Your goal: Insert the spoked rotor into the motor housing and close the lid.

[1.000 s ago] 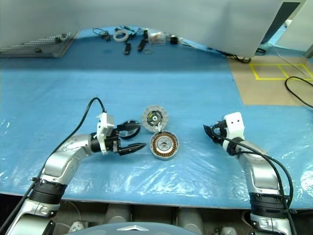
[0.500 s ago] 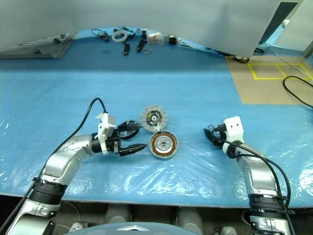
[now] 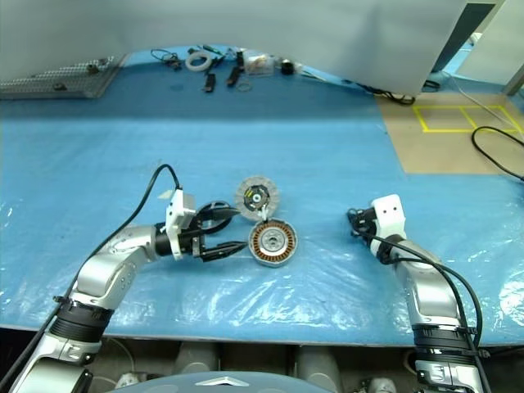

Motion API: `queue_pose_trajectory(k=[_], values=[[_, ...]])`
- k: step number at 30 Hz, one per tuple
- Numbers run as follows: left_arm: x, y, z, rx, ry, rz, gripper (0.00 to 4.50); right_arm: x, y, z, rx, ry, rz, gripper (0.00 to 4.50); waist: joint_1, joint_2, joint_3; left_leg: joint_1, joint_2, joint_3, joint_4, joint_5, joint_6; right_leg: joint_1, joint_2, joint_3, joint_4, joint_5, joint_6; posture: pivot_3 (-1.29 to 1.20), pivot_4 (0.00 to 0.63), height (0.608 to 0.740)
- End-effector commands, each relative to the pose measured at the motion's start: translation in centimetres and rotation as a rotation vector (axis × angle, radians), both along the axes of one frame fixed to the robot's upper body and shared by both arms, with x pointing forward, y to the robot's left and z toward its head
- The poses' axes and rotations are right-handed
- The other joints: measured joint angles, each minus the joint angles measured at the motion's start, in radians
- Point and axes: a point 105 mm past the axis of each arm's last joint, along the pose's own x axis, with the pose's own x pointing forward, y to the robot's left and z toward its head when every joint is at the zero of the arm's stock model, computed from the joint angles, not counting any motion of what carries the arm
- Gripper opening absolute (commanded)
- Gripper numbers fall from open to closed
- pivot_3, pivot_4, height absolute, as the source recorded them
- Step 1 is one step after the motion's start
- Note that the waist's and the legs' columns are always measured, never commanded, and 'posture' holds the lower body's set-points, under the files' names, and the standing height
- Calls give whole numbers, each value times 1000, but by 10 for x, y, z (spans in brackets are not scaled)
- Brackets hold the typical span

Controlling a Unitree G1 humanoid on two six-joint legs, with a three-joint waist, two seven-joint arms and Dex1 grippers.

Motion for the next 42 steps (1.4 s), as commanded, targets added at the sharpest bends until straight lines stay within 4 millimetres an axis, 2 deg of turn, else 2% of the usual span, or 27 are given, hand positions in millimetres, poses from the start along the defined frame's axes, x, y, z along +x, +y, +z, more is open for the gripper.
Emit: queue_pose_trajectory(k=[1,5,9,12,18,22,27,34,42], values=[[-2,-2,7,1,-35,-11,4500,-5,4,-13,2,49,13,647,0,0,0,0,0,0,0,0,0,0,0,0,0,0,0,0,150,740],[-2,-1,6,0,-34,-8,4500,-6,8,-13,5,58,34,647,-1,0,0,0,0,0,0,0,0,0,0,0,0,0,0,0,150,740],[-3,-1,7,-7,-26,-11,4500,-9,18,-5,22,46,95,647,-1,0,0,0,0,0,0,0,0,0,0,0,0,0,0,0,150,740],[-7,0,12,-30,-2,-32,4500,-9,26,18,42,-9,150,647,-1,0,0,0,0,0,-1,0,0,0,0,0,-1,0,0,0,150,740],[-16,4,17,-4,-10,-59,4500,-22,49,84,79,-113,365,647,1,2,1,0,0,0,-4,0,0,-1,0,0,-5,2,4,0,150,740],[-15,8,18,13,-30,-62,4500,-40,79,106,67,-93,589,647,1,2,1,0,0,0,-6,0,0,-1,0,0,-7,2,4,0,150,740],[-17,10,21,36,-47,-90,4500,-60,111,110,47,-19,852,647,0,2,1,0,0,0,-7,0,0,-1,0,0,-9,2,4,0,150,740],[-24,13,20,60,-44,-105,4500,-58,128,90,-6,55,1011,647,0,2,1,0,0,0,-7,0,0,-1,0,-1,-8,2,4,0,150,740],[-32,14,16,66,-49,-106,4500,-52,137,64,-20,111,1078,647,0,2,1,-1,0,0,-6,0,0,-1,0,-1,-7,2,4,0,150,740]])
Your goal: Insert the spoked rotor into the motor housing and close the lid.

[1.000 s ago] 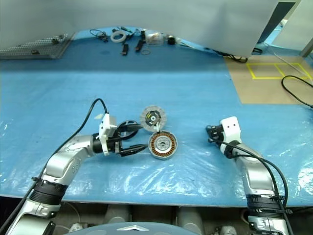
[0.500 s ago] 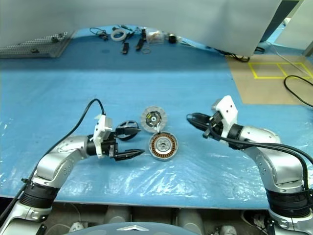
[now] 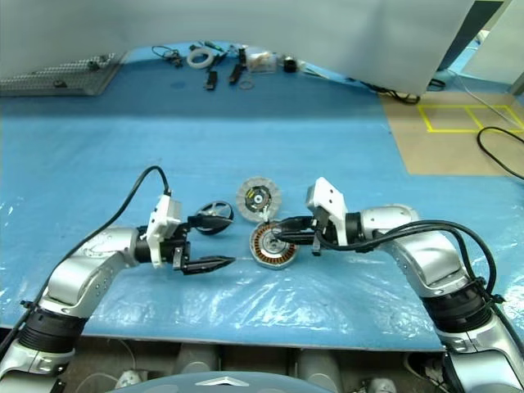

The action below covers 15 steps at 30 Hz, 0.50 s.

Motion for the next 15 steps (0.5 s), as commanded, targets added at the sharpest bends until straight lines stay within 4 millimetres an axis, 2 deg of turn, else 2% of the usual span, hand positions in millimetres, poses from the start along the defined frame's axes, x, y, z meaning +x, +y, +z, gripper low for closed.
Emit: queue_pose_trajectory(k=[1,6,15], values=[[-5,-2,8,-11,-44,-17,4500,1,4,-4,-5,-20,33,647,0,0,0,0,0,0,0,0,0,0,0,0,0,0,0,0,150,740],[-5,-5,6,-13,-51,-22,4500,7,2,-16,-33,-22,17,647,0,0,0,0,0,0,2,0,0,0,0,0,2,0,0,0,150,740],[-2,-6,4,-10,-63,-31,4500,12,4,-21,-33,-28,5,647,0,0,0,0,0,0,6,0,0,0,0,0,8,-2,-4,0,150,740]])
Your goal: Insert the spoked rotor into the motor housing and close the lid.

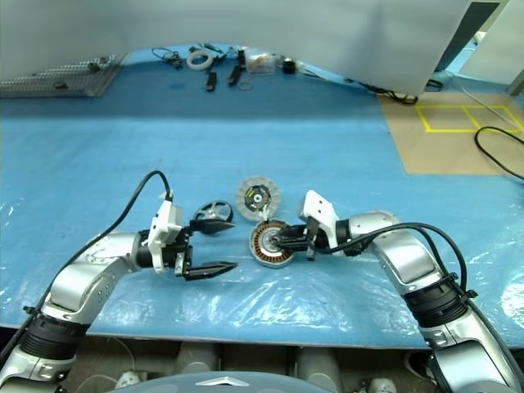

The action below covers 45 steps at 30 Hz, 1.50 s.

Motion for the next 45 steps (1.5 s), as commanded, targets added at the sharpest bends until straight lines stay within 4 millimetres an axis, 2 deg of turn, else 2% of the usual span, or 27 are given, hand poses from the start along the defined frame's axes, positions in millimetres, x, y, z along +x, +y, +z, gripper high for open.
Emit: queue_pose_trajectory(k=[1,13,20,27,33,45], values=[[1,0,4,3,-36,-11,4500,2,4,6,12,-38,16,647,0,0,0,0,0,0,0,0,0,0,0,0,0,0,0,0,150,740],[3,1,-1,13,-50,-19,4500,13,5,3,6,-56,-22,647,-1,0,0,0,0,0,2,0,0,0,0,0,2,0,0,0,150,740],[3,1,-3,12,-48,-15,4500,4,12,7,14,-46,28,647,0,0,0,0,0,0,2,0,0,0,0,0,2,0,0,0,150,740],[2,2,-4,11,-45,-11,4500,4,12,9,4,-54,41,647,0,0,0,0,0,0,2,0,0,0,0,0,2,0,0,0,150,740],[2,0,-4,8,-46,-11,4500,9,9,2,-12,-52,17,647,-1,0,0,0,0,0,2,0,0,0,0,0,2,0,0,0,150,740],[2,0,-1,9,-44,-6,4500,4,10,-3,-21,-39,39,647,-1,0,0,0,0,0,2,0,0,0,0,0,2,0,0,0,150,740]])
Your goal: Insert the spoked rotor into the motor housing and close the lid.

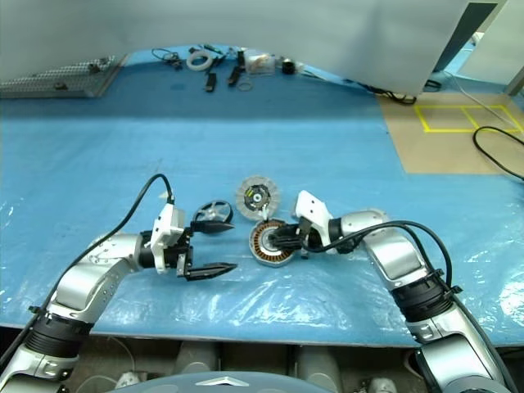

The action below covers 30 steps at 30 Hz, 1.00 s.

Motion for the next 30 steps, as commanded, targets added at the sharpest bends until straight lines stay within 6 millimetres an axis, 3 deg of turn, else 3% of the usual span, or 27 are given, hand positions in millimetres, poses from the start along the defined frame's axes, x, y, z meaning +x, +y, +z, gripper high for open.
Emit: queue_pose_trajectory(k=[1,18,22,30], values=[[-2,-3,8,-9,-29,-15,4500,-4,3,4,13,-20,28,647,0,0,0,0,0,0,0,0,0,0,0,0,0,0,0,0,150,740],[-1,-3,5,-5,-24,-11,4500,-1,-2,-6,-17,-37,20,647,0,0,0,0,0,0,0,0,0,0,0,0,0,0,0,0,150,740],[-2,-3,4,-7,-22,-8,4500,-4,1,-5,3,-10,27,1987,0,0,0,0,0,0,0,0,0,0,0,0,0,0,0,0,150,740],[-1,-1,0,-8,-16,-2,4500,-1,1,12,41,-20,22,1987,0,0,0,0,0,0,0,0,0,0,0,0,0,0,0,0,150,740]])
